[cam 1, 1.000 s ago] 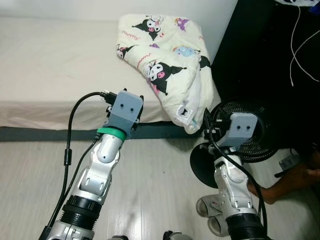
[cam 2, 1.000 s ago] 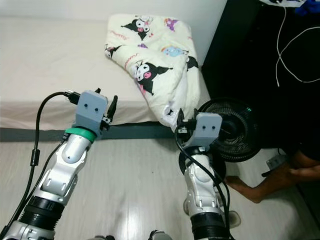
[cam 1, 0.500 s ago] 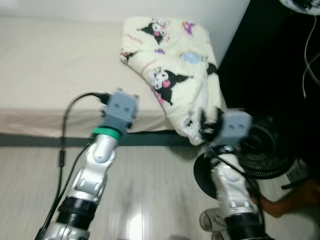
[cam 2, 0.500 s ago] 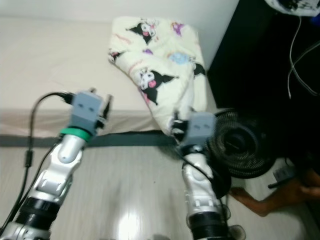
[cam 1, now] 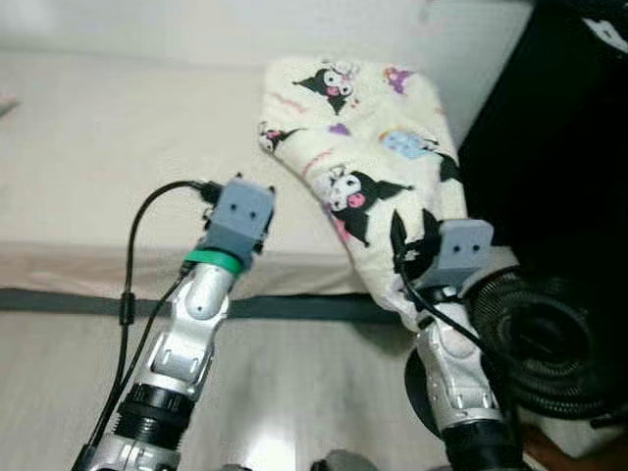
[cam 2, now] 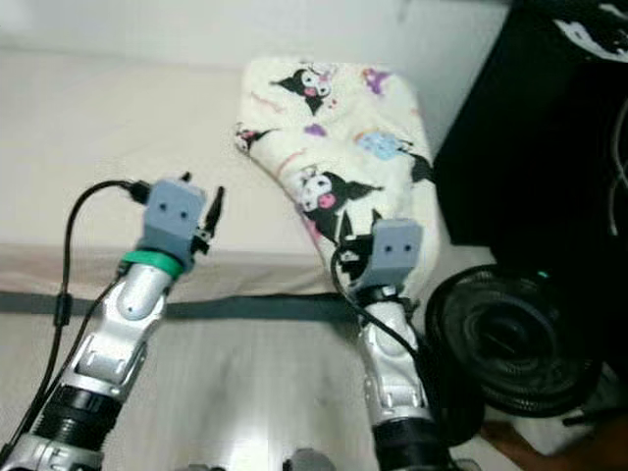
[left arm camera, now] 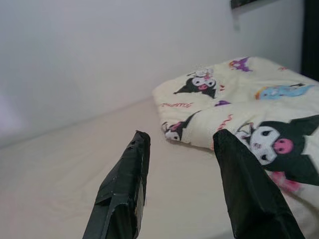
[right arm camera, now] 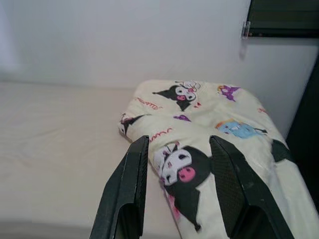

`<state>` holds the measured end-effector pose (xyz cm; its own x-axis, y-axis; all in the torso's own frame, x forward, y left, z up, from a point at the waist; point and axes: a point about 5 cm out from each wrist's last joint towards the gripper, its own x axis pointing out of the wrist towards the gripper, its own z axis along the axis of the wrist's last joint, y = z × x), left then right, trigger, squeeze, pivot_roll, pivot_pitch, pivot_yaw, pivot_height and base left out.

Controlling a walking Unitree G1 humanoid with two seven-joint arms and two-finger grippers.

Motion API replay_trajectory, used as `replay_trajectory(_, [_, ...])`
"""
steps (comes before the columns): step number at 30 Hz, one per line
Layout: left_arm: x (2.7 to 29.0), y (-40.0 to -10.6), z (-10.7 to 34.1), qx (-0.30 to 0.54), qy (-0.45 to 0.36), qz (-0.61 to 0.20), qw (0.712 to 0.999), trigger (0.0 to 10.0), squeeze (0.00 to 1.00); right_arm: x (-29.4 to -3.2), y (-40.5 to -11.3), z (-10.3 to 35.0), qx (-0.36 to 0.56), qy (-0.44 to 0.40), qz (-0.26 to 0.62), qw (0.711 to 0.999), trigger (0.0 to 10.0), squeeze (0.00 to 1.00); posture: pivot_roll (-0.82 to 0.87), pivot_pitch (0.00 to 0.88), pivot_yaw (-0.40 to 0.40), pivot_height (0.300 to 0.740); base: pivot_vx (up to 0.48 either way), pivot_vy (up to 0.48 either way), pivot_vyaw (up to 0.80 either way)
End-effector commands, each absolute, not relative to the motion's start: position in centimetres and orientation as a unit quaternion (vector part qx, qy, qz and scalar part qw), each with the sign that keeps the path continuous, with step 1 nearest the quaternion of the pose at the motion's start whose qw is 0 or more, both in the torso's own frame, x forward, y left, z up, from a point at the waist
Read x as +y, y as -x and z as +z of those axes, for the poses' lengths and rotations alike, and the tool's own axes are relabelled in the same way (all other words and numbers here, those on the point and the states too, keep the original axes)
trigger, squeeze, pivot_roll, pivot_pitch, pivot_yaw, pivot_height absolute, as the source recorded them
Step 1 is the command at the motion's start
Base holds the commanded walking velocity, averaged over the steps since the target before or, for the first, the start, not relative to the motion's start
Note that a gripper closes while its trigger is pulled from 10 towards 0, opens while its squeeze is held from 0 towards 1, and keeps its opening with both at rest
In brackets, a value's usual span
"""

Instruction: Clean up the room

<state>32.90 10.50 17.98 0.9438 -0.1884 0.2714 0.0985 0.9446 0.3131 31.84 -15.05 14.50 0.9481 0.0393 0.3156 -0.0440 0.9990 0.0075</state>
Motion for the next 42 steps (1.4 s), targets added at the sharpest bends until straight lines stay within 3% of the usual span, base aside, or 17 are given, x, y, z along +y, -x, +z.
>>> replay_trajectory(1, [10.04,-32.82,17.70,-0.147,-0.152,-0.082,0.974,10.0,0.00,-15.90,-31.68,14.04,-0.150,-0.010,0.006,0.989,10.0,0.00,-0.07,0.051,0.033,0.740,0.375,0.000,0.00])
replay_trajectory(14, [9.65,-32.70,17.70,-0.151,-0.155,-0.093,0.972,10.0,0.00,-16.34,-31.75,13.97,-0.148,-0.023,-0.007,0.989,10.0,0.00,-0.07,0.045,0.035,0.740,0.369,0.000,0.00])
replay_trajectory(42, [9.44,-32.85,17.52,-0.142,-0.152,-0.096,0.973,10.0,0.00,-16.52,-31.69,13.81,-0.145,-0.027,-0.012,0.989,10.0,0.00,-0.07,0.050,0.041,0.740,0.310,-0.292,0.00])
